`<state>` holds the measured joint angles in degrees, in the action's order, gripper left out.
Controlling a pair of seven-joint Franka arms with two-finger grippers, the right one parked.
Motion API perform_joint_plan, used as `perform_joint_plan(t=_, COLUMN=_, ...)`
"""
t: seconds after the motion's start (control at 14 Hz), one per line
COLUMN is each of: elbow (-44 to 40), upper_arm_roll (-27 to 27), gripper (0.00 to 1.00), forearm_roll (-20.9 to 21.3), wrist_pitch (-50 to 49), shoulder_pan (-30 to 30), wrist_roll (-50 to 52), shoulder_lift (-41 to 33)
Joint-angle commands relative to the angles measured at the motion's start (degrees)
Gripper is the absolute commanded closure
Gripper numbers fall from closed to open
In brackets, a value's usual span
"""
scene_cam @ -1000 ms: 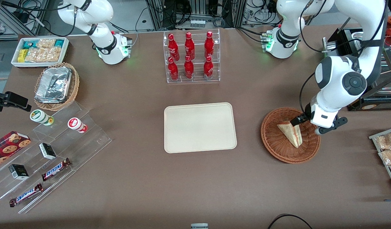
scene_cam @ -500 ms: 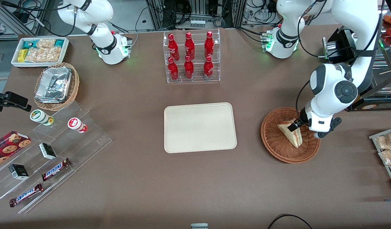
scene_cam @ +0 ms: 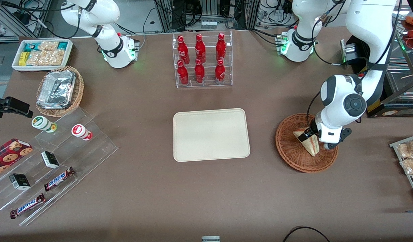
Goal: Place sandwich from basket to tray
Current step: 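Lower the left gripper and close it on the wrapped sandwich, then lift the sandwich and carry it over the cream tray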
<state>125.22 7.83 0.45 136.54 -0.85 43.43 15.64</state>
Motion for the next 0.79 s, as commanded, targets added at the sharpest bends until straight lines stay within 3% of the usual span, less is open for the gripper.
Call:
perform_joint_plan(t=0.0, elbow=-0.1, upper_arm_roll=0.0, gripper=0.18, forearm_roll=0.6, wrist_pitch=1.2, shoulder_pan=0.3, wrist_roll=1.0, shoulder_lift=0.5)
perform_joint_plan(t=0.07, elbow=0.0, upper_arm_roll=0.0, gripper=0.84, forearm_roll=1.0, wrist_pitch=1.1, shoulder_pan=0.3, wrist_roll=0.0, shoulder_lift=0.4)
perform_joint_plan(t=0.14, elbow=0.1, upper_arm_roll=-0.1, gripper=1.0, forearm_roll=1.5, wrist_pitch=0.9, shoulder_pan=0.3, wrist_roll=-0.5, shoulder_lift=0.4)
perform_joint_plan(t=0.5, elbow=-0.1, upper_arm_roll=0.1, gripper=1.0, forearm_roll=3.0, wrist_pitch=-4.0, shoulder_pan=0.4, wrist_roll=-4.4, shoulder_lift=-2.7)
perform_joint_plan(t=0.71, elbow=-7.1, upper_arm_roll=0.3, gripper=1.0, forearm_roll=3.0, wrist_pitch=-12.5, shoulder_pan=3.3, wrist_roll=-8.5, shoulder_lift=-3.3)
